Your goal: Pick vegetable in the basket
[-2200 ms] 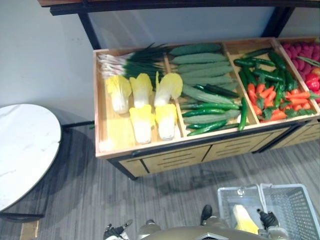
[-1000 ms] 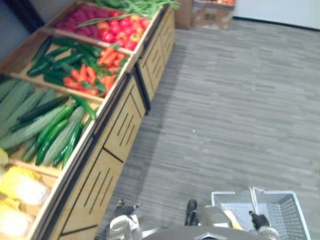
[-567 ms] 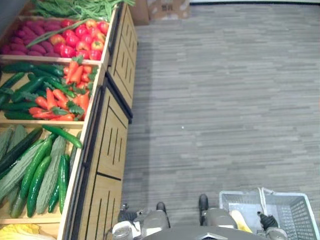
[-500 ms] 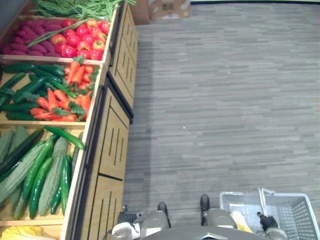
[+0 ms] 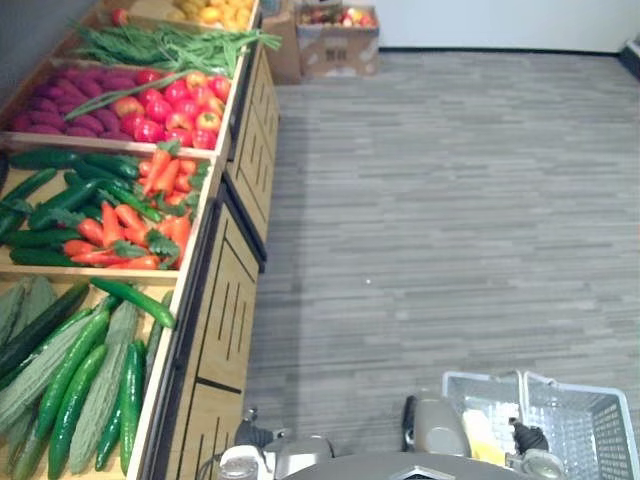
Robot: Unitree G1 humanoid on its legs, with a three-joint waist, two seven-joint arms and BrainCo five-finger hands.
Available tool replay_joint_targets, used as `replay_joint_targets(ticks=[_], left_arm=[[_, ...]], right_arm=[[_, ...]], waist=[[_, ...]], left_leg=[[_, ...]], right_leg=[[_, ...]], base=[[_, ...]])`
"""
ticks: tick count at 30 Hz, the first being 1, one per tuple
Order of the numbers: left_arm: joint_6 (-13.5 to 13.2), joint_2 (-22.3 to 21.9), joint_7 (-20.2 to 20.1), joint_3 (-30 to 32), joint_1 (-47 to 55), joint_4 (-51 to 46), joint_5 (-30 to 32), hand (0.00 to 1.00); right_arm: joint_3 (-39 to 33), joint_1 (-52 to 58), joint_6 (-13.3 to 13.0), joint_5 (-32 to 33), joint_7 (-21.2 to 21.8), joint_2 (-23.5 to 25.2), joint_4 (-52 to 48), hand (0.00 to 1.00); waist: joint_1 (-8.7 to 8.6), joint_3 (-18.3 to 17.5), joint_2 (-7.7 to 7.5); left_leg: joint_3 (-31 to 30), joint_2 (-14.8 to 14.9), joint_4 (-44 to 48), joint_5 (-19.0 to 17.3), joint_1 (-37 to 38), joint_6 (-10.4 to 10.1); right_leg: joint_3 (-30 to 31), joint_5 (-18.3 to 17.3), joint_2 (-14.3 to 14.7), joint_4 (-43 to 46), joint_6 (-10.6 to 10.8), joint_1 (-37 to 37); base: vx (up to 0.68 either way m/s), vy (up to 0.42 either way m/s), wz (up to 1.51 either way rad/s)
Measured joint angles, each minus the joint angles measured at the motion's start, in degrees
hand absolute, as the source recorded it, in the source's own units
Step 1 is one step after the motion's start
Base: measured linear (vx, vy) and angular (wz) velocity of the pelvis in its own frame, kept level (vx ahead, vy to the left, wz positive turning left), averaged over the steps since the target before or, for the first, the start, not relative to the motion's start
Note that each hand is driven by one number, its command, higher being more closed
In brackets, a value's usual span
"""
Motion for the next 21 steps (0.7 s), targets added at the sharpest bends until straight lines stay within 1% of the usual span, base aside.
replay_joint_targets(ticks=[1, 2, 3, 4, 5, 6, 7, 8, 9, 10, 11, 12, 13, 14, 15, 17, 18, 19, 20, 21], left_arm=[[0.0, -0.2, 0.0, 0.7, -0.4, 0.0, 0.0, 0.0], [0.1, -0.4, 0.0, 1.5, -0.7, 0.0, 0.0, 0.0], [0.1, -1.2, 0.0, 3.5, -1.3, 0.0, 0.0, 0.0], [0.1, -2.5, 0.2, 5.8, -1.9, 0.0, 0.0, 0.0], [-0.1, -3.1, 0.0, 6.6, -2.2, -0.1, 0.0, 0.0], [-0.3, -3.6, 0.0, 7.6, -2.5, -0.5, -0.1, 0.0], [-0.4, -3.7, 0.0, 8.1, -2.5, -0.5, -0.1, 0.0], [-0.3, -4.1, 0.2, 9.0, -2.2, -0.5, -0.1, 0.0], [-0.3, -4.2, 0.2, 8.9, -2.2, -0.7, -0.1, 0.0], [-0.3, -4.2, 0.2, 8.9, -2.2, -0.8, -0.1, 0.0], [-0.3, -4.3, 0.2, 9.0, -2.2, -2.3, -0.1, 0.0], [-0.1, -4.3, 0.2, 8.9, -2.1, -3.3, -0.1, 0.0], [0.0, -4.2, 0.2, 8.9, -1.9, -4.0, -0.1, 0.0], [0.1, -4.0, 0.2, 8.8, -1.9, -4.5, -0.1, 0.0], [0.1, -3.7, 0.2, 8.8, -2.0, -5.1, -0.7, 0.0], [0.1, -3.6, 0.3, 8.8, -2.0, -6.4, -1.9, 0.0], [0.0, -3.5, 0.4, 8.8, -2.3, -6.9, -2.0, 0.0], [0.1, -3.4, 0.6, 8.6, -2.9, -6.9, -2.2, 0.0], [0.1, -3.5, 0.8, 8.5, -3.2, -6.7, -2.2, 0.0], [0.1, -3.7, 1.5, 8.0, -3.6, -6.4, -2.2, 0.0]], right_arm=[[-1.4, 0.8, 0.2, 0.0, 0.0, 0.7, 0.4, 1.0], [-2.0, 1.1, 0.4, 0.2, -0.1, 1.0, 0.8, 1.0], [-3.3, 1.4, 1.0, 0.6, -0.1, 1.7, 1.5, 1.0], [-3.9, 1.5, 1.4, 0.7, -0.3, 1.5, 1.6, 1.0], [-4.8, 1.5, 1.3, 1.0, -0.4, 1.5, 1.5, 1.0], [-6.3, 1.2, 1.2, 1.8, -0.3, 1.6, 1.4, 1.0], [-6.9, 1.1, 1.2, 1.9, -0.3, 1.6, 1.6, 1.0], [-8.1, 1.2, 1.1, 1.9, -0.3, 1.5, 1.5, 1.0], [-8.4, 2.0, 1.2, 1.9, -0.2, 1.7, 1.7, 1.0], [-8.4, 2.2, 1.2, 1.9, -0.2, 1.8, 1.7, 1.0], [-8.3, 2.8, 1.4, 1.9, -0.2, 1.7, 1.7, 1.0], [-7.9, 3.3, 2.3, 1.8, -0.2, 1.2, 1.8, 1.0], [-7.7, 3.3, 2.6, 1.6, -0.2, 1.2, 1.8, 1.0], [-7.8, 3.1, 2.7, 1.5, -0.3, 0.8, 1.8, 1.0], [-7.8, 2.9, 2.6, 1.6, -0.3, 0.7, 1.7, 1.0], [-8.0, 2.7, 2.3, 1.6, -0.4, 0.2, 1.3, 1.0], [-8.1, 2.6, 2.3, 1.6, -0.4, -0.3, 1.3, 1.0], [-8.0, 2.5, 2.2, 1.6, -0.4, -1.0, 1.2, 1.0], [-8.0, 2.4, 2.1, 1.6, -0.4, -1.2, 1.2, 1.0], [-8.8, 2.0, 2.1, 1.6, -0.4, -1.4, 1.0, 1.0]], waist=[[-0.02, 0.0, 0.01], [0.0, 0.1, -0.01], [-0.02, 0.1, 0.21], [0.03, 0.5, 1.61], [0.05, 0.4, 2.14], [0.05, 0.5, 2.19], [0.16, 0.5, 2.18], [-0.03, 0.3, 2.55], [-0.2, 0.3, 2.48], [-0.19, 0.3, 2.49], [-0.09, 0.4, 2.24], [0.29, 0.7, 1.89], [0.43, 0.7, 1.84], [0.4, 0.8, 1.63], [0.48, 1.1, 1.08], [0.46, 1.2, 0.33], [0.51, 1.1, -0.08], [0.59, 1.0, -0.34], [0.75, 1.0, -0.41], [0.97, 1.0, -0.45]], left_leg=[[-0.7, 1.3, 0.0, -0.9, 0.3, -1.4], [-1.2, 1.9, 0.0, -1.5, 0.6, -2.2], [-2.2, 3.5, -0.1, -2.7, 1.3, -3.4], [-2.3, 6.0, -0.7, -3.8, 2.2, -2.8], [-2.4, 6.4, -0.9, -3.8, 2.2, -2.3], [-3.8, 7.0, 0.4, -1.9, 2.2, -3.2], [-4.9, 7.3, 1.7, -1.0, 2.1, -4.2], [-6.6, 8.0, 5.7, 0.2, 0.9, -4.0], [-8.9, 8.6, 14.9, 2.5, -2.8, -4.3], [-9.3, 8.7, 17.3, 3.1, -3.9, -4.4], [-11.1, 9.2, 29.0, 7.3, -9.4, -5.6], [-11.0, 9.7, 39.5, 10.5, -14.2, -6.5], [-10.0, 10.2, 44.2, 10.4, -16.6, -6.5], [-6.1, 11.0, 49.8, 9.6, -20.4, -5.6], [-2.6, 11.1, 51.2, 8.6, -22.3, -4.6], [4.8, 11.3, 49.3, 7.6, -25.8, -3.0], [10.1, 11.1, 44.9, 7.5, -27.4, -2.8], [16.3, 10.7, 38.4, 7.6, -27.9, -2.6], [19.6, 10.4, 34.6, 7.7, -27.9, -2.4], [24.8, 8.7, 26.4, 8.3, -27.7, -1.8]], right_leg=[[0.2, 3.1, 0.2, -6.7, -0.1, 0.0], [0.3, 5.3, 0.2, -9.0, -0.2, -0.1], [-0.5, 10.8, 0.6, -9.5, -0.1, 0.2], [-1.3, 8.2, 2.6, -4.4, -1.5, -0.9], [-1.5, 5.5, 3.0, -0.9, -1.8, -2.4], [-1.9, 1.0, 3.0, 5.0, -2.8, -4.7], [-2.1, -0.7, 3.1, 6.6, -3.3, -4.9], [-3.3, -2.9, 3.3, 7.9, -3.7, -3.7], [-5.0, -5.1, 3.2, 7.4, -4.2, -0.6], [-5.3, -5.4, 3.1, 7.3, -4.2, 0.1], [-7.1, -6.8, 2.8, 6.2, -4.7, 3.3], [-8.4, -7.4, 2.4, 5.3, -5.7, 6.4], [-9.1, -7.7, 2.3, 4.5, -5.8, 8.2], [-10.4, -7.8, 2.0, 1.8, -5.8, 11.8], [-11.5, -7.7, 1.3, -0.3, -5.7, 14.6], [-14.6, -7.3, 0.5, -4.8, -4.9, 19.4], [-17.2, -6.8, 0.0, -7.7, -4.1, 22.2], [-19.7, -6.3, -0.2, -10.4, -3.2, 24.3], [-20.8, -6.1, -0.4, -11.4, -2.9, 25.2], [-22.6, -5.9, -0.7, -12.5, -2.4, 27.1]], base=[[0.4, -0.28, 0.32], [0.45, -0.349, 0.41], [0.39, -0.322, 0.29], [0.32, -0.271, 0.26], [0.39, -0.304, 0.13], [0.3, -0.238, 0.07], [0.45, -0.37, 0.09], [0.45, -0.352, 0.35], [0.45, -0.352, 0.43], [0.36, -0.256, 0.7], [0.29, -0.167, 0.6], [0.36, -0.197, 0.62], [0.36, -0.148, 0.48], [0.35, -0.11, 0.43], [0.36, -0.094, 0.55], [0.32, -0.041, 0.7], [0.35, 0.0, 0.95], [0.29, 0.023, 0.87], [0.34, 0.061, 0.86], [0.39, 0.112, 0.82]])
